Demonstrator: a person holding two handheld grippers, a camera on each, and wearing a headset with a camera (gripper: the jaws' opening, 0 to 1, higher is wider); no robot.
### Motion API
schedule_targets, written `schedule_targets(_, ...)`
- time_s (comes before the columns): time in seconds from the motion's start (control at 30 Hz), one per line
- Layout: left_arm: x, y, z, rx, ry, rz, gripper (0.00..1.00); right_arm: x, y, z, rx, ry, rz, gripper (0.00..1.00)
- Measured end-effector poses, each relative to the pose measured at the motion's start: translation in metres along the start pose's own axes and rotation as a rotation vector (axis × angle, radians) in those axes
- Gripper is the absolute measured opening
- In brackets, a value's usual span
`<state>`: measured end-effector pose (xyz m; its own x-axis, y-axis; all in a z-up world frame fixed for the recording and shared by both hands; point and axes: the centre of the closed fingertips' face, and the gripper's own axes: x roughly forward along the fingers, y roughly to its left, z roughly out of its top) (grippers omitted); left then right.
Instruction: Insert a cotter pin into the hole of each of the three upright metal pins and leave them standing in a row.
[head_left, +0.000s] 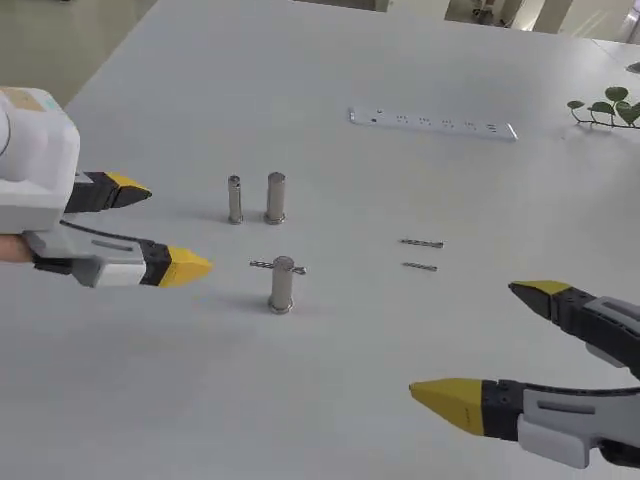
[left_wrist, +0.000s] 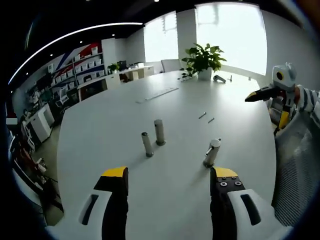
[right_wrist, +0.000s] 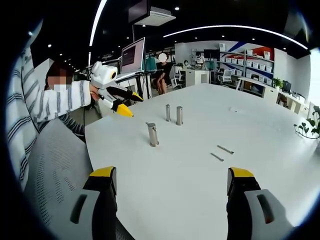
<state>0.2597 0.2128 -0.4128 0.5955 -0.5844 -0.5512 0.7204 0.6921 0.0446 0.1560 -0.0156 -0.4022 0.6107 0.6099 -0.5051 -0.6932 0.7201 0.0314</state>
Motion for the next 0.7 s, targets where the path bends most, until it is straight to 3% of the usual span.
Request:
schedule_targets(0.1,0.011,0.016,0.002,0.004,0.008,0.064,0.62,0.000,-0.002,0.000,0.007,0.001,-0.007,0.90)
schedule_targets(0.2,0.023,0.024,0.003,0.001,0.004,0.086,0.59,0.000,-0.003,-0.002,0.021,0.004,-0.011,0.89)
schedule_targets(0.37,0.042,0.027,0.010,-0.034,-0.021,0.066,0.58,0.000,-0.004,-0.007,0.022,0.015,-0.015,0.86)
schedule_targets(0.7,0.074,0.032,0.009,-0.023,0.009,0.064,0.50,0.000,-0.012,-0.008,0.043,0.021,-0.036,0.86)
